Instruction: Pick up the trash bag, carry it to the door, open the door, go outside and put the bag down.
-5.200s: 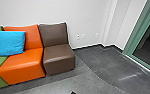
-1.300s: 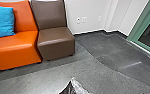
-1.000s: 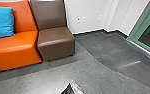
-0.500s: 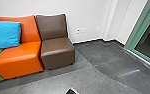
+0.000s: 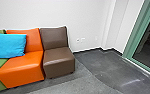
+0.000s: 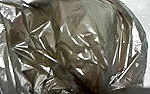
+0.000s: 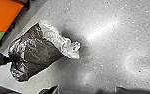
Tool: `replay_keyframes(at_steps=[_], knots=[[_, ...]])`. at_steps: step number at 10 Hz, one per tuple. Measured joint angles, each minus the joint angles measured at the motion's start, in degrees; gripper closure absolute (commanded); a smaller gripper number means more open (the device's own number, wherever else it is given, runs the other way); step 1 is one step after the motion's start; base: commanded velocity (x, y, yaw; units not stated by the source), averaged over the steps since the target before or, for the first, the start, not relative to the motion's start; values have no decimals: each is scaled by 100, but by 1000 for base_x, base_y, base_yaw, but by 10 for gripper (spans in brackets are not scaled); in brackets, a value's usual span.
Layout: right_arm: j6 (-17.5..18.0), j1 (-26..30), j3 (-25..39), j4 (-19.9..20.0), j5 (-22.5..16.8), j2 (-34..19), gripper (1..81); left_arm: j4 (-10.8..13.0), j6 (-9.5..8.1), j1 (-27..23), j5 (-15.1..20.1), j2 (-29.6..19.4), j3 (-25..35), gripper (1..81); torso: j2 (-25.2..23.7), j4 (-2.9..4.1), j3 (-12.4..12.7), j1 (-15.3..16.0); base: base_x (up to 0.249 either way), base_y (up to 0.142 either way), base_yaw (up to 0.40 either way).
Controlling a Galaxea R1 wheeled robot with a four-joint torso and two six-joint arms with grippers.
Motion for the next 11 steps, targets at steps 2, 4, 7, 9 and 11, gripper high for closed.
replay_keyframes(at_steps=[2, 4, 7, 9, 11], knots=[[0, -174, -9, 0, 68, 2, 10, -16, 0, 43, -116, -383, 694, 811, 424, 0, 402, -278, 0, 0, 0], [-2, -433, -80, 2, 173, 30, 10, -16, 2, 155, -219, -874, 1161, 811, 850, 0, 802, -560, 0, 0, 0], [-11, -828, -223, -4, 301, 195, 10, -13, 5, 631, -346, -1097, 1334, 811, 1360, 0, 1069, -890, 0, 0, 0], [-22, -998, -235, -9, 441, 283, 10, -13, 39, 808, -560, -1196, 1375, 811, 1770, 0, 1093, -1159, 0, 0, 0], [-24, -1239, -323, -45, 601, 333, 10, -9, 204, 1092, -934, -1293, 1436, 811, 2201, 0, 1095, -1434, 0, 0, 0]])
